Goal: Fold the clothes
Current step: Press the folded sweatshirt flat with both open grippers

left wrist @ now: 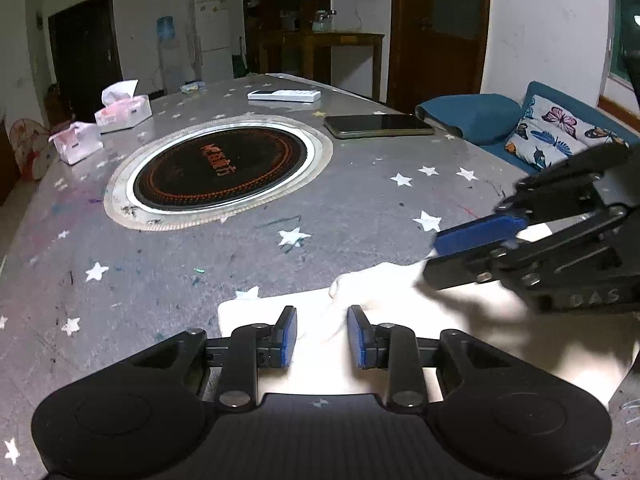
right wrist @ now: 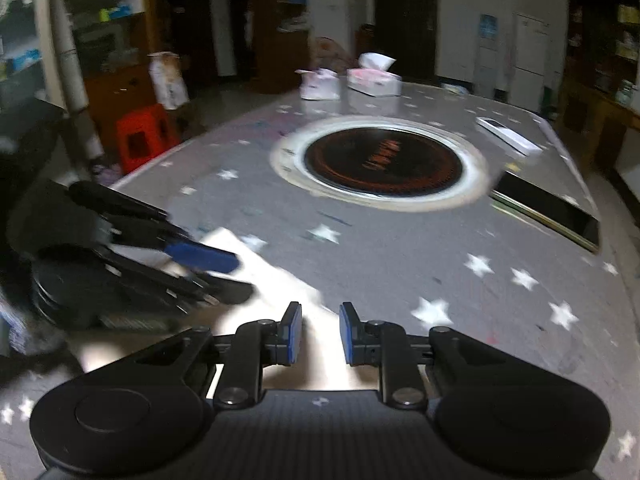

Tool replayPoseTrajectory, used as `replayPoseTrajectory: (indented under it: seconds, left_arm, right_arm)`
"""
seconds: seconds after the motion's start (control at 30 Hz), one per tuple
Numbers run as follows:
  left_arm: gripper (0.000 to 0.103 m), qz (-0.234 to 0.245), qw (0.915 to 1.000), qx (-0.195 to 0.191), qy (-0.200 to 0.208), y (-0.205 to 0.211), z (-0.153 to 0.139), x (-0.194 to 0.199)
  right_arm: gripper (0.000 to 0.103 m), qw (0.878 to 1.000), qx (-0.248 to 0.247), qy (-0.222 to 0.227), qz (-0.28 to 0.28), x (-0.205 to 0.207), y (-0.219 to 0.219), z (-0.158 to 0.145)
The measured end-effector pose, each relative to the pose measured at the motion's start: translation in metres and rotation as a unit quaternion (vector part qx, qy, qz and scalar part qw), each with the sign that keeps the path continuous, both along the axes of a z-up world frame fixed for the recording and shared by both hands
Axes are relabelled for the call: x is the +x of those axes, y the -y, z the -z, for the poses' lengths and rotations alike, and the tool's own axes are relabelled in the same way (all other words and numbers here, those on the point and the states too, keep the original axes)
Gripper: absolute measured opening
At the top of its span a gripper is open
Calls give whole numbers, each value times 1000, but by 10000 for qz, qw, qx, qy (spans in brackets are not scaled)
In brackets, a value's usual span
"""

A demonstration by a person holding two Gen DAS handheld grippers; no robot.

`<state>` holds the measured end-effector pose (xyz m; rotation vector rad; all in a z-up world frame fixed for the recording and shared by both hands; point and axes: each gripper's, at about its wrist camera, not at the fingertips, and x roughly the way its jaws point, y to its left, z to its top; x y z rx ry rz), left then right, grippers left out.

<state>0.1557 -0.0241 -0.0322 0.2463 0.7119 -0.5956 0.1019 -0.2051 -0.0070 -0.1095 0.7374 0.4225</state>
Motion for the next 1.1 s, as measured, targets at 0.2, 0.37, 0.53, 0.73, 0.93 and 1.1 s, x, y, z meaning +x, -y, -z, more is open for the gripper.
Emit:
replayPoseTrajectory:
  seconds: [0.2, 0.37, 0.53, 0.73, 0.93, 1.1]
  left_arm:
    - [40, -243, 9997, -75, 64, -22, -10, -19]
    - [41, -478, 9987, -151, 112, -50, -18, -42]
    - [39, -689, 9970, -348, 3, -71, -22, -66]
    - [39, -778, 9957, -439, -263, -74, -12, -74]
    - [29, -768, 9924, -737, -621, -81, -7, -70]
    - [22, -615, 9914, -839, -795, -83, -7, -81]
  right_arm:
    - [19, 9998, -60, -168, -21, 19, -17, 16]
    - [19, 9999, -95, -43, 55, 19, -19, 12]
    - [20, 9984, 169, 132, -515, 14, -30, 0]
    - [25, 9952, -474, 243, -825, 21, -60, 16]
    - [31, 9966, -104, 58, -817, 41, -53, 23]
    - [32, 9951, 306, -164, -925, 51, -44, 29]
